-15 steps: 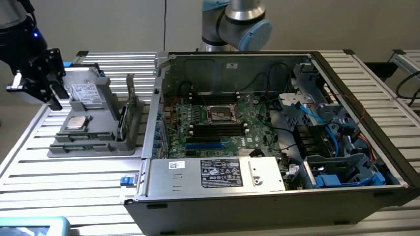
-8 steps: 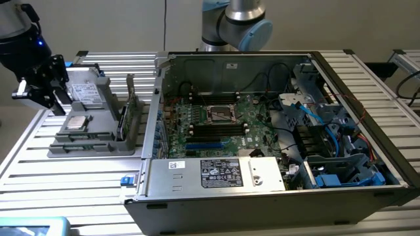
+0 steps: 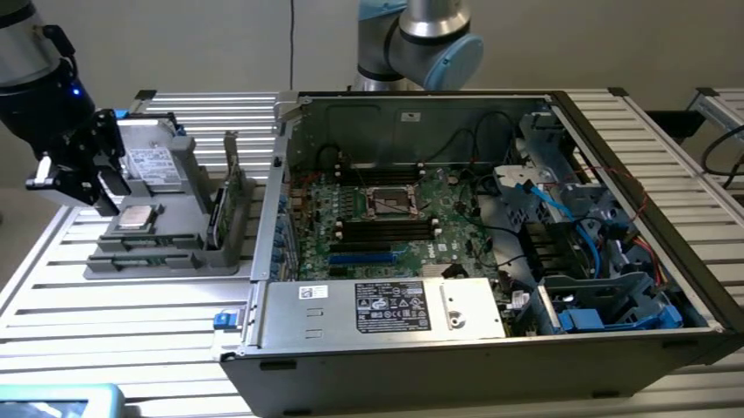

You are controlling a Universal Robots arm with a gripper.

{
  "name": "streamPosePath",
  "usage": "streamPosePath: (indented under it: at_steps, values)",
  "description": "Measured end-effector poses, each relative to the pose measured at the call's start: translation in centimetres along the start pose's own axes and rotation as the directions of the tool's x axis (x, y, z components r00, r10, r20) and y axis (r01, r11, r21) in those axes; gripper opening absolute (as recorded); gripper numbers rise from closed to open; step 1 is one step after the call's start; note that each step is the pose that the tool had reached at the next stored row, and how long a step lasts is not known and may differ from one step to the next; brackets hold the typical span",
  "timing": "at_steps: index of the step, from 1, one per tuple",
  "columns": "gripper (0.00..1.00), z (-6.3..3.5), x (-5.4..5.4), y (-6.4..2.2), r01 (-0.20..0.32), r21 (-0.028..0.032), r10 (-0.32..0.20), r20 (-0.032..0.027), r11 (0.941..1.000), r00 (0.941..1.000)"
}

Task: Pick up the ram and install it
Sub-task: 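Pick up the ram and move it above insertion slot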

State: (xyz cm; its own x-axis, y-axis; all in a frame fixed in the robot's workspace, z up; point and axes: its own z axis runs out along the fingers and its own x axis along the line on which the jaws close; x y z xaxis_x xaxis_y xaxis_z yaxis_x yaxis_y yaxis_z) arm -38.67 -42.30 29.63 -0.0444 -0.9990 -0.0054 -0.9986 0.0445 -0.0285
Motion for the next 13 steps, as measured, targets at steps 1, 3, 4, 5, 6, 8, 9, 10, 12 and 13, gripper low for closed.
streamPosePath:
  at_steps: [1,3,4,5,6,8,9,10,12,13]
  values:
    - [0.42,0.13,0.0,-0.02,0.0,-0.0001,0.0,-0.0003,1.0,1.0]
    - [0.42,0.42,0.1,-0.07,0.0,-0.0003,0.0,-0.0007,1.0,1.0]
    - [0.42,0.54,0.1,-0.09,0.0,-0.0007,0.0,-0.0009,1.0,1.0]
    - [0.42,0.63,0.1,-0.15,0.0,-0.0018,0.0,-0.0015,1.0,1.0]
    - [0.42,0.71,0.2,-0.24,0.0,-0.0042,0.0,-0.0021,1.0,1.0]
    - [0.42,0.85,0.2,-0.46,0.0,-0.0112,0.0,-0.0032,0.9999,1.0]
    - [0.42,0.91,0.2,-0.58,0.0,-0.016,0.0,-0.0037,0.9999,1.0]
    - [0.42,0.97,0.2,-0.72,0.0,-0.0211,0.0,-0.0042,0.9998,1.0]
    - [0.42,1.14,0.3,-1.01,0.0,-0.0271,0.0,-0.005,0.9996,1.0]
    - [0.42,1.31,0.3,-1.06,0.0,-0.0272,0.0,-0.005,0.9996,1.0]
